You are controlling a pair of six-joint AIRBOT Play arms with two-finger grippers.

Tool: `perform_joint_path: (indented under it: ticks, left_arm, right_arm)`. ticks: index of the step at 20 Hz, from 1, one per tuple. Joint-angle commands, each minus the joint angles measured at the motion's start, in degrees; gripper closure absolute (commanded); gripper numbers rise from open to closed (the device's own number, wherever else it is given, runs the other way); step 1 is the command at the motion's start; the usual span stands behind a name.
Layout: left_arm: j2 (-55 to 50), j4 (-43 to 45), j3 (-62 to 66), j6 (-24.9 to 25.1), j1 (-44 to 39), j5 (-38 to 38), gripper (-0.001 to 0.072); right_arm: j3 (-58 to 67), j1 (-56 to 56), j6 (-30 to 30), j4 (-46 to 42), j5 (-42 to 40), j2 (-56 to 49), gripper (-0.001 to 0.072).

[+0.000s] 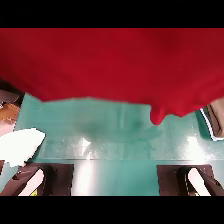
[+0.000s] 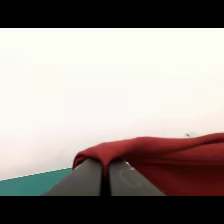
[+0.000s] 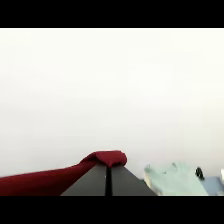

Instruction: Fold the shirts.

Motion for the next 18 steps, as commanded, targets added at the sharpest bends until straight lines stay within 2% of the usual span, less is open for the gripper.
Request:
perform_joint_path:
  ticks: [1, 3, 5, 8, 11, 14, 17, 18]
  left_arm:
    - [-1.01, -0.63, -1.38, -1.53, 0.07, -3.23, 0.0676]
    - [-3.26, 2.25, -7.41, -3.65, 0.07, -4.52, 0.0677]
    - [-7.61, 2.71, -13.62, -4.59, -0.13, -9.73, 0.0677]
    - [-17.31, 3.61, -22.60, -4.48, -2.97, -16.55, 0.0677]
    - [-28.57, 7.85, -27.80, -4.42, -6.75, -16.13, 0.0676]
    - [-38.10, 8.33, -27.82, -0.66, -7.61, -10.78, 0.0676]
    - [-41.27, 8.28, -27.82, 0.79, -7.56, -0.15, 0.0676]
    - [-41.27, 7.96, -27.82, 2.62, -7.56, 2.97, 0.0676]
  right_arm:
    - [4.72, -1.01, 4.28, 0.76, 11.52, -4.74, 0.0700]
    - [1.66, 1.53, 6.95, 0.39, 16.92, -9.49, 0.0700]
    - [-4.07, 6.82, 7.98, -0.59, 20.85, -15.04, 0.0700]
    - [-10.54, 17.40, 10.01, -10.62, 25.70, -25.99, 0.0700]
    - [-12.83, 23.85, 10.73, -15.06, 27.39, -37.75, 0.0700]
    - [-12.79, 25.75, 10.73, -14.86, 20.00, -46.62, 0.0700]
    - [-12.81, 25.70, 10.69, -14.91, 6.71, -49.62, 0.0700]
    - [-12.79, 25.53, 10.67, -14.91, 2.64, -49.59, 0.0700]
